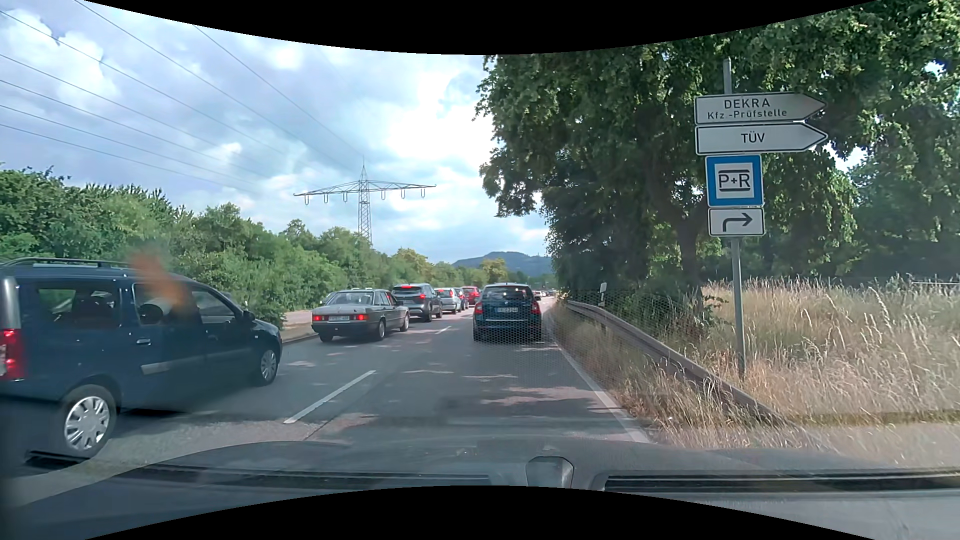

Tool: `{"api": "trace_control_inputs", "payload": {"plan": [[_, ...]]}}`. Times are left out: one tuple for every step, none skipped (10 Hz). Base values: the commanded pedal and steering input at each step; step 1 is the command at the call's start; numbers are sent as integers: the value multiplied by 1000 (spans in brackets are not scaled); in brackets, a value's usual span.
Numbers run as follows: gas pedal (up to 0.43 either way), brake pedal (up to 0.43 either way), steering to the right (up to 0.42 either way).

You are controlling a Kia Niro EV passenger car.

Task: Follow the waypoints while adhering to traffic rules and regulations

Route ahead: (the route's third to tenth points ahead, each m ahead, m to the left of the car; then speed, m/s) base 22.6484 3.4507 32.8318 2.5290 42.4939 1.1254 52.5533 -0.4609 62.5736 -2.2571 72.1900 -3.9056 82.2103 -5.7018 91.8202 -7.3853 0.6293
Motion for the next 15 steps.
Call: {"api": "trace_control_inputs", "payload": {"plan": [[138,0,0],[138,0,0],[138,0,2],[150,0,4],[228,0,4],[228,0,4],[240,0,4],[240,0,4],[240,0,4],[228,0,4],[177,0,4],[177,0,4],[177,0,4],[177,0,4],[169,0,4]]}}
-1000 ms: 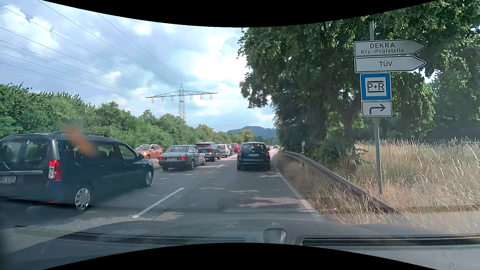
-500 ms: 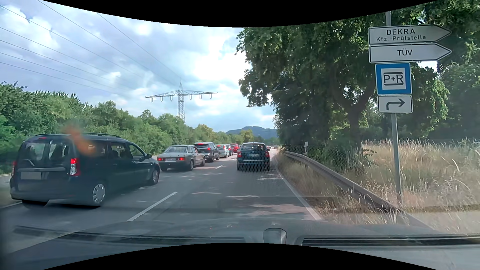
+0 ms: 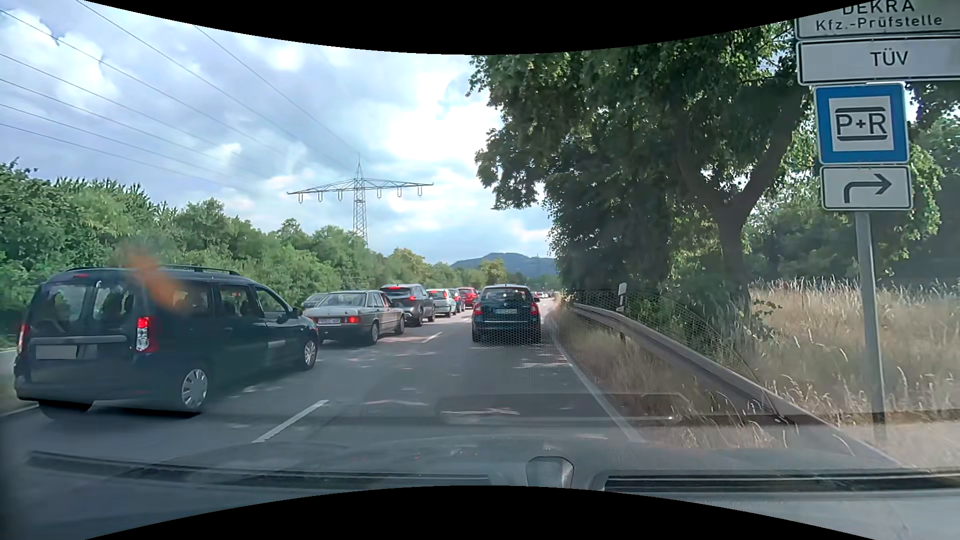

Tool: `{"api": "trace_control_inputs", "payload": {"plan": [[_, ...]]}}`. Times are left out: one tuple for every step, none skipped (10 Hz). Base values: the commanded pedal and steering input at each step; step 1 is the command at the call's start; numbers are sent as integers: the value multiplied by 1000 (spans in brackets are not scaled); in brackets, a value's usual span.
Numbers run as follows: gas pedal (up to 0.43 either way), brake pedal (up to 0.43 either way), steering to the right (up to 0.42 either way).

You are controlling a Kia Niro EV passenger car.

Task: Follow the waypoints while adhering to traffic rules and regulations

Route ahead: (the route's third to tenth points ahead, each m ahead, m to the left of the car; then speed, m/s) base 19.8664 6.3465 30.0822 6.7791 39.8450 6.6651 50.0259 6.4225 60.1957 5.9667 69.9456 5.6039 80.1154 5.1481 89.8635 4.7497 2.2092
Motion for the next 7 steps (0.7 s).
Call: {"api": "trace_control_inputs", "payload": {"plan": [[150,0,4],[130,0,4],[98,0,3],[67,0,4],[59,0,3],[59,0,4],[59,0,4]]}}
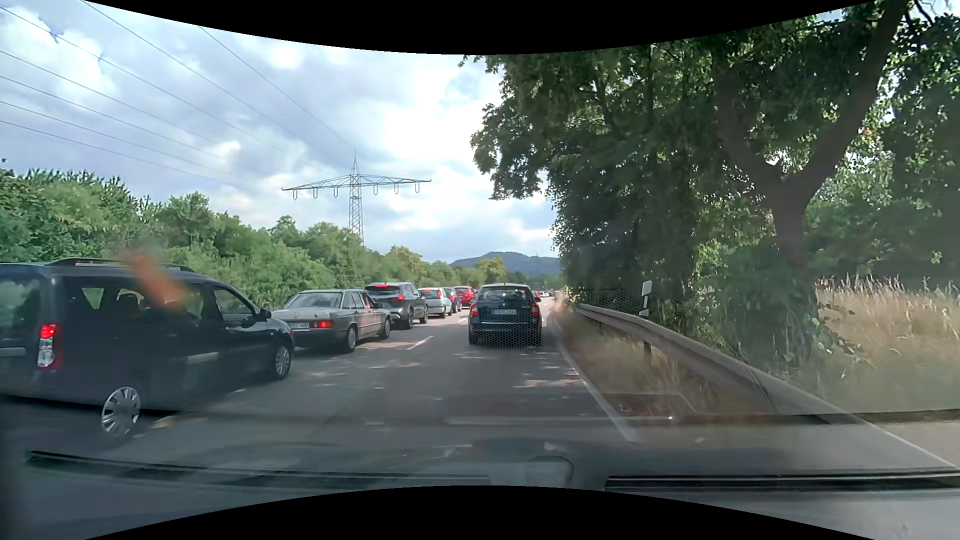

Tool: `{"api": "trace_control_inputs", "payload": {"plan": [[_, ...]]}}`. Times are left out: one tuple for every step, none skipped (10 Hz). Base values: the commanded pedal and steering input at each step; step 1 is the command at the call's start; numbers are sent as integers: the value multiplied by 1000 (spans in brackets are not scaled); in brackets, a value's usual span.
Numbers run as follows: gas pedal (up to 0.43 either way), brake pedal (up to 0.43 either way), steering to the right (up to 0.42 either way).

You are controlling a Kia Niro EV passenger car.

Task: Follow the waypoints while adhering to traffic rules and regulations

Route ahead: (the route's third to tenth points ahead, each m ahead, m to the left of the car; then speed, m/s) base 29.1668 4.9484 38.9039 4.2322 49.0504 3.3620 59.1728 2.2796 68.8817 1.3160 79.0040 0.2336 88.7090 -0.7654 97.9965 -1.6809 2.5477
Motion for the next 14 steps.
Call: {"api": "trace_control_inputs", "payload": {"plan": [[59,0,4],[59,0,4],[59,0,4],[47,0,3],[47,0,3],[47,0,1],[47,0,-1],[20,0,-3],[0,0,-3],[0,0,-3],[0,0,-3],[0,0,-3],[0,12,-3],[0,43,-3]]}}
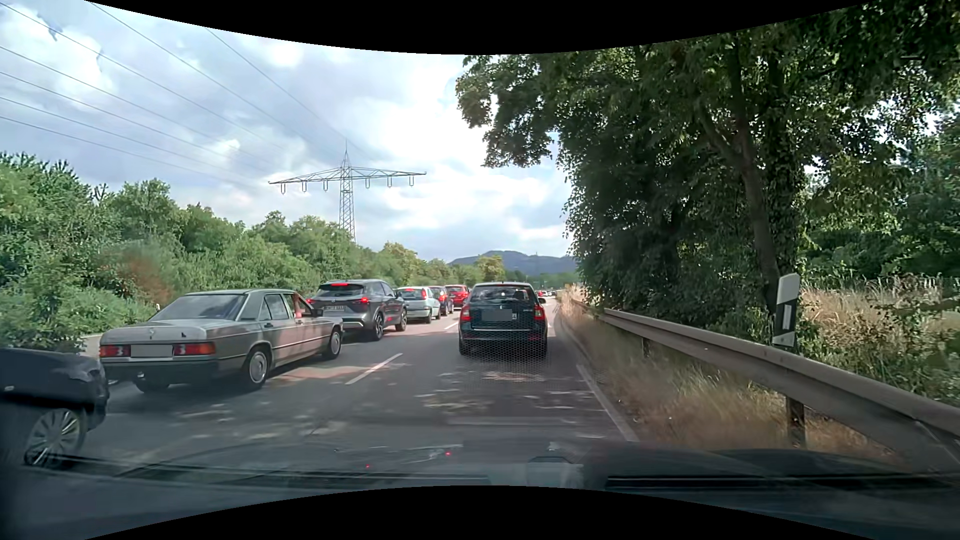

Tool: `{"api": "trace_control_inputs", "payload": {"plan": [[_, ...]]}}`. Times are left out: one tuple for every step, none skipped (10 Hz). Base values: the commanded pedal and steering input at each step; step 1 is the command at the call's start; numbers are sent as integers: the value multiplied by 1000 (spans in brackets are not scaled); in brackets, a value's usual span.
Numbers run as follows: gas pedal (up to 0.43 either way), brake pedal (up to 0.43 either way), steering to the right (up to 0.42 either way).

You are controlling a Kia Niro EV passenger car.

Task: Follow the waypoints while adhering to traffic rules and regulations

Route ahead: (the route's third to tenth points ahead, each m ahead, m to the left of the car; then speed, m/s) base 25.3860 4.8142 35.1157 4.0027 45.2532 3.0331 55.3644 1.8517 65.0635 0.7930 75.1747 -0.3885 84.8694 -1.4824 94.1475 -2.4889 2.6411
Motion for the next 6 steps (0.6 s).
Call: {"api": "trace_control_inputs", "payload": {"plan": [[0,55,-4],[0,61,-4],[0,73,-3],[0,79,-5],[0,85,-6],[0,98,-7]]}}
